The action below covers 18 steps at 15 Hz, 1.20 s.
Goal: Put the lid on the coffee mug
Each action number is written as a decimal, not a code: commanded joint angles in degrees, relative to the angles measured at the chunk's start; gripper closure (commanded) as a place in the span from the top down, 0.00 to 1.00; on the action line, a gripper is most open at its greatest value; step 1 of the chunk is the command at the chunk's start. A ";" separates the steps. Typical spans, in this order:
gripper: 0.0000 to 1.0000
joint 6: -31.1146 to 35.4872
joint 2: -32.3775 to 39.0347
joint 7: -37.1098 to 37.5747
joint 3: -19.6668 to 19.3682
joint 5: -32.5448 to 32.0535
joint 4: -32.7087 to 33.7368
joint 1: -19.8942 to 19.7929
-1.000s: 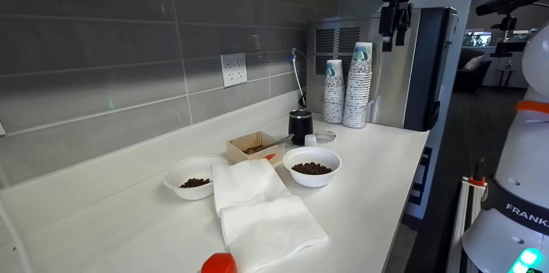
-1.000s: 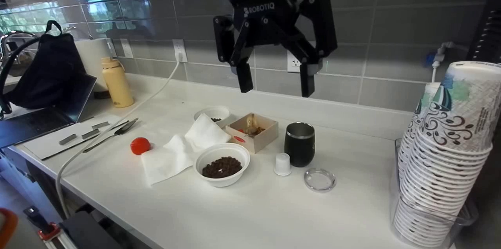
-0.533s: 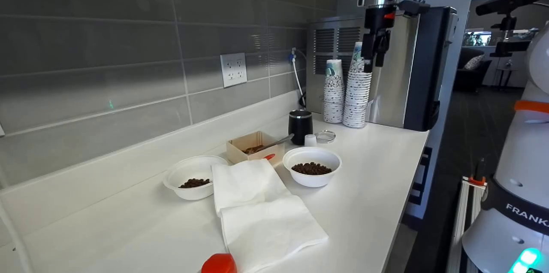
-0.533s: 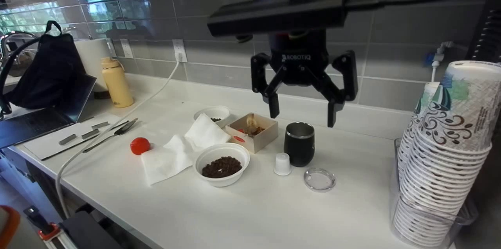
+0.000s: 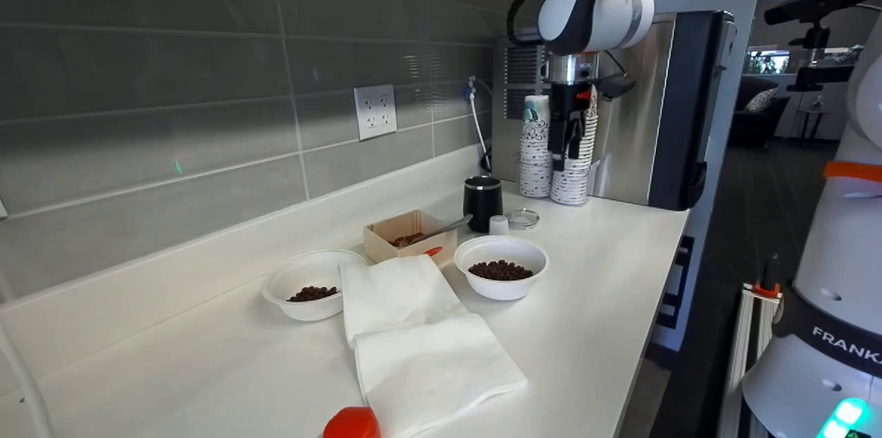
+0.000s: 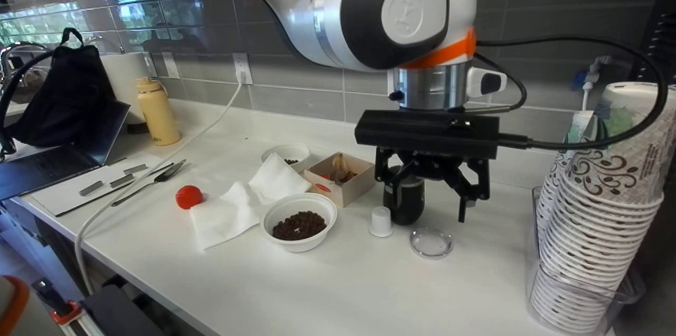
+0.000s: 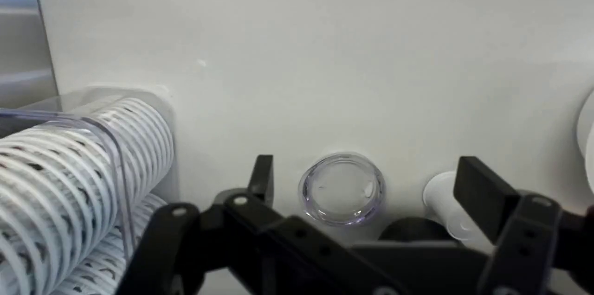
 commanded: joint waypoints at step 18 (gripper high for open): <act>1.00 3.58 27.21 -10.32 13.97 13.05 16.59 -9.46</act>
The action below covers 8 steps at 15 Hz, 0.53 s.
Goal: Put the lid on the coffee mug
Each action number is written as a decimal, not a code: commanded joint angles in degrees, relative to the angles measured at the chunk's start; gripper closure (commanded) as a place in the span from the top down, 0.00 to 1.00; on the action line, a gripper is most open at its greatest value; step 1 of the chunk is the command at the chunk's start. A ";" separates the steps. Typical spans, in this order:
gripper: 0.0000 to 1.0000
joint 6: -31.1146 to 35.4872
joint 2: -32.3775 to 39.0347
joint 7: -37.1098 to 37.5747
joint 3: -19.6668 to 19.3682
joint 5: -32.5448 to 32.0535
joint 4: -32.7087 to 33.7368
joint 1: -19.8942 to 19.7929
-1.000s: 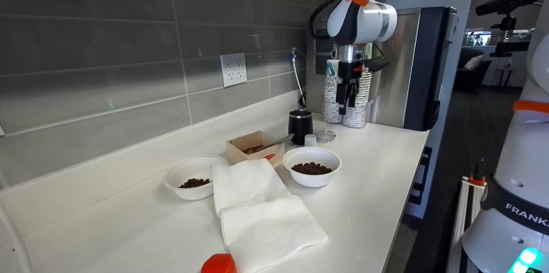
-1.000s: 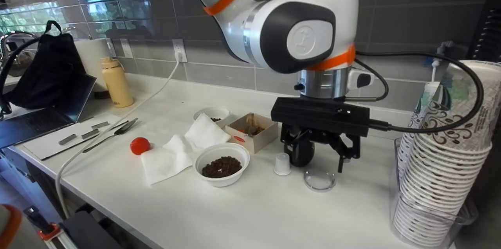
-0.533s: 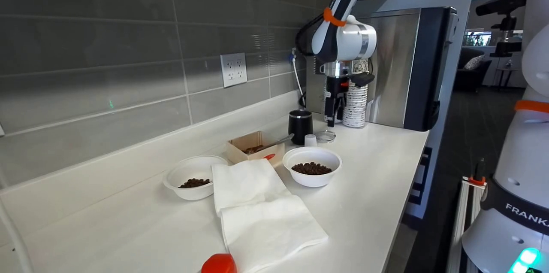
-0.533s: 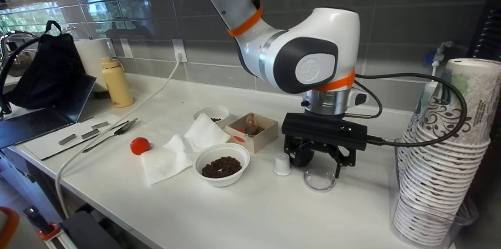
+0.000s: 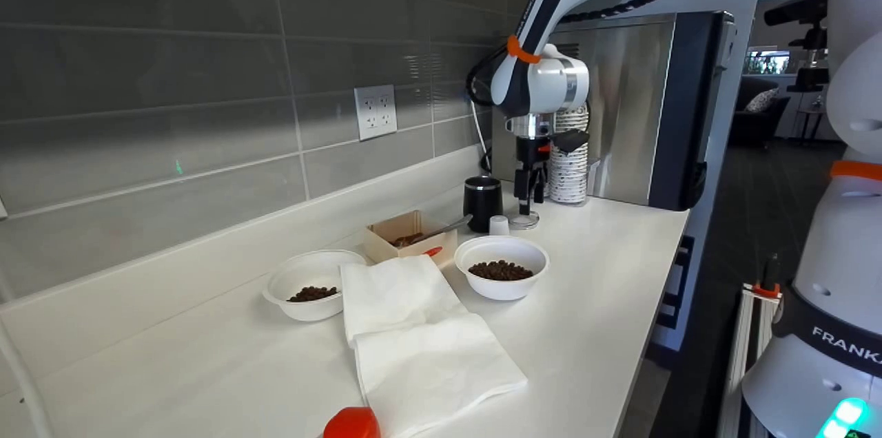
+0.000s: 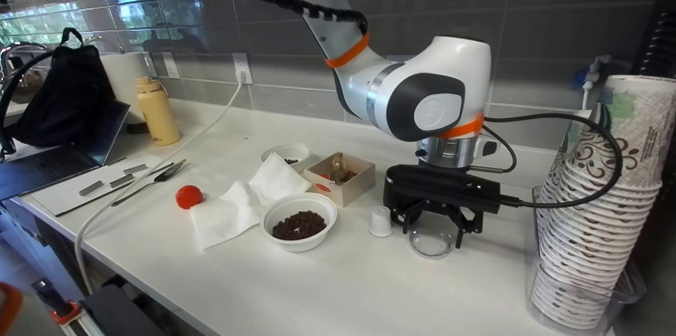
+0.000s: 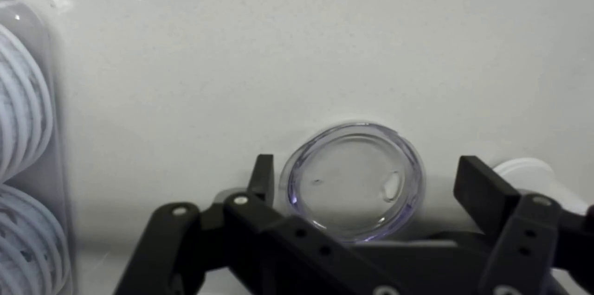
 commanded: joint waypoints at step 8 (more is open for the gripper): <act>1.00 -1.36 5.39 1.33 2.48 -2.39 3.91 -1.31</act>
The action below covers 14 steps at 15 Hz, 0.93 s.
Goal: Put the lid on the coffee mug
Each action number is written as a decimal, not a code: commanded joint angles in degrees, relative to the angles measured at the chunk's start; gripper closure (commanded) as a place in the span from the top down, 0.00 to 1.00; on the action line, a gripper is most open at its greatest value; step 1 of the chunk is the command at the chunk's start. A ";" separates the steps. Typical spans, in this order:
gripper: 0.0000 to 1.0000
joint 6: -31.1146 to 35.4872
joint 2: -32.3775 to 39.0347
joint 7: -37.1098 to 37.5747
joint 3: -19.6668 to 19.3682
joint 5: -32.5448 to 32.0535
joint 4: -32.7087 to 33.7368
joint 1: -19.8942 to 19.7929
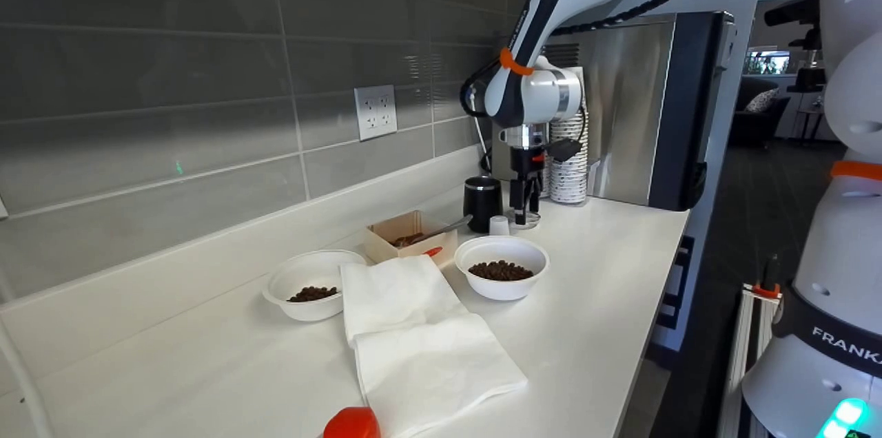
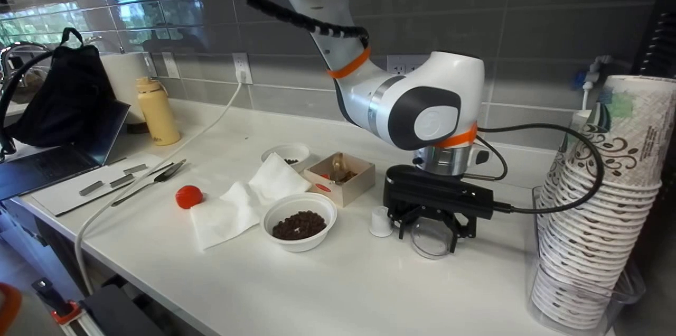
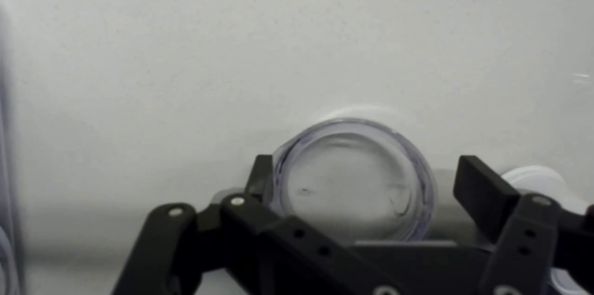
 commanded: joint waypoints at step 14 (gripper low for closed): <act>1.00 -0.31 -1.48 4.17 0.25 -3.78 -0.86 0.11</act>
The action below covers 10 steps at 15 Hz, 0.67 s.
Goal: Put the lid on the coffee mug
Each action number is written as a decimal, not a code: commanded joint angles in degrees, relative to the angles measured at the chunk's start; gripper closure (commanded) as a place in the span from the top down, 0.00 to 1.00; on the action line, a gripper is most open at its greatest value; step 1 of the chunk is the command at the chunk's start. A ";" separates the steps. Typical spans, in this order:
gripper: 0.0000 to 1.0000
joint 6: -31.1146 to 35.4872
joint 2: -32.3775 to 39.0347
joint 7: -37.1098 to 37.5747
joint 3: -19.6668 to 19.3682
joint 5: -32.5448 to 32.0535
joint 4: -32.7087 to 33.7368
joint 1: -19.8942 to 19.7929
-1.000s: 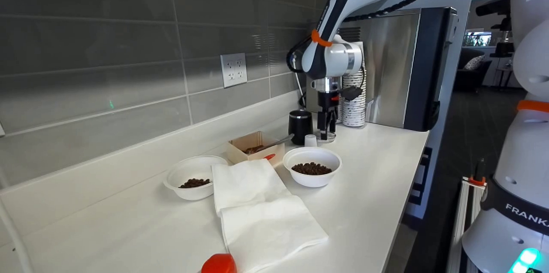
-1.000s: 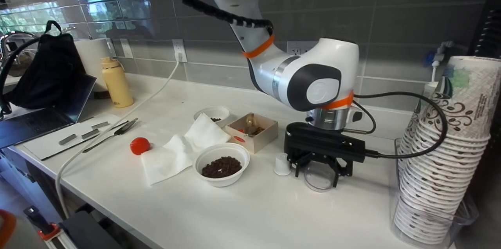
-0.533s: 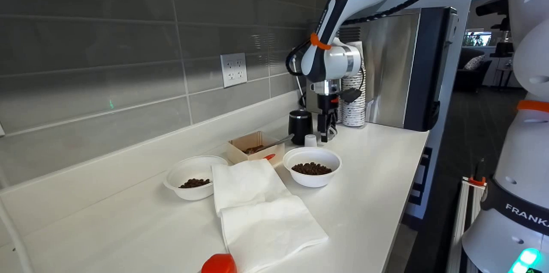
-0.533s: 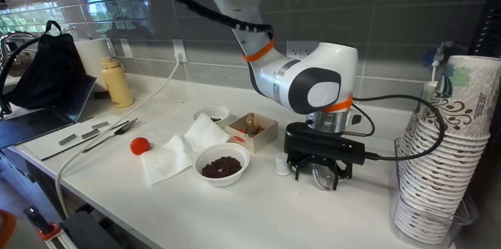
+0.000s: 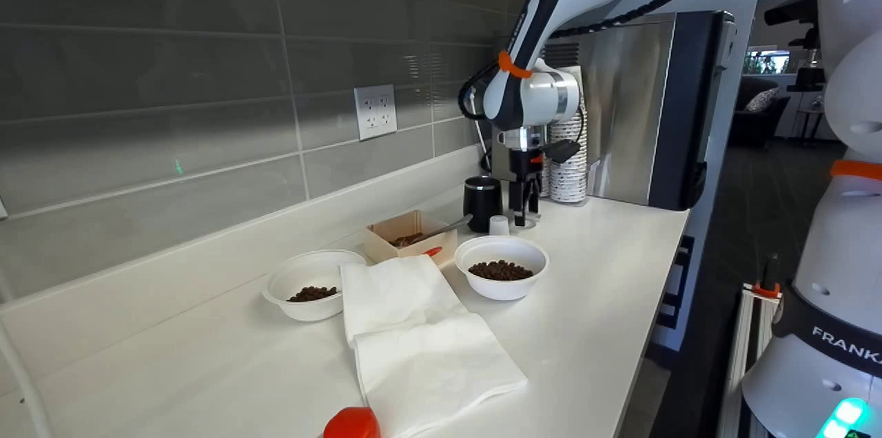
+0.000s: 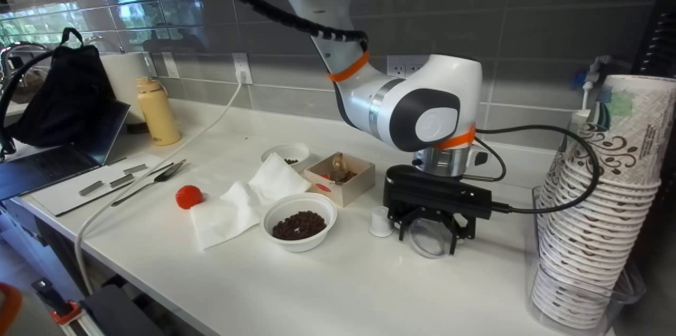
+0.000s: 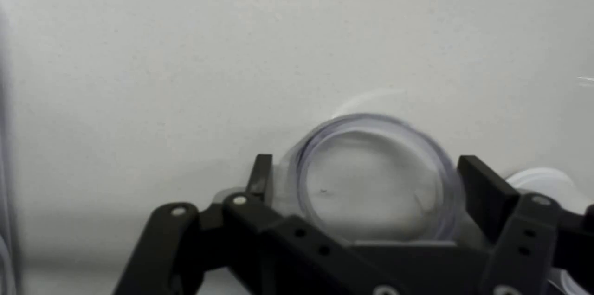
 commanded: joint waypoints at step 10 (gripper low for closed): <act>1.00 0.71 -0.21 4.45 0.52 -3.38 -2.28 0.05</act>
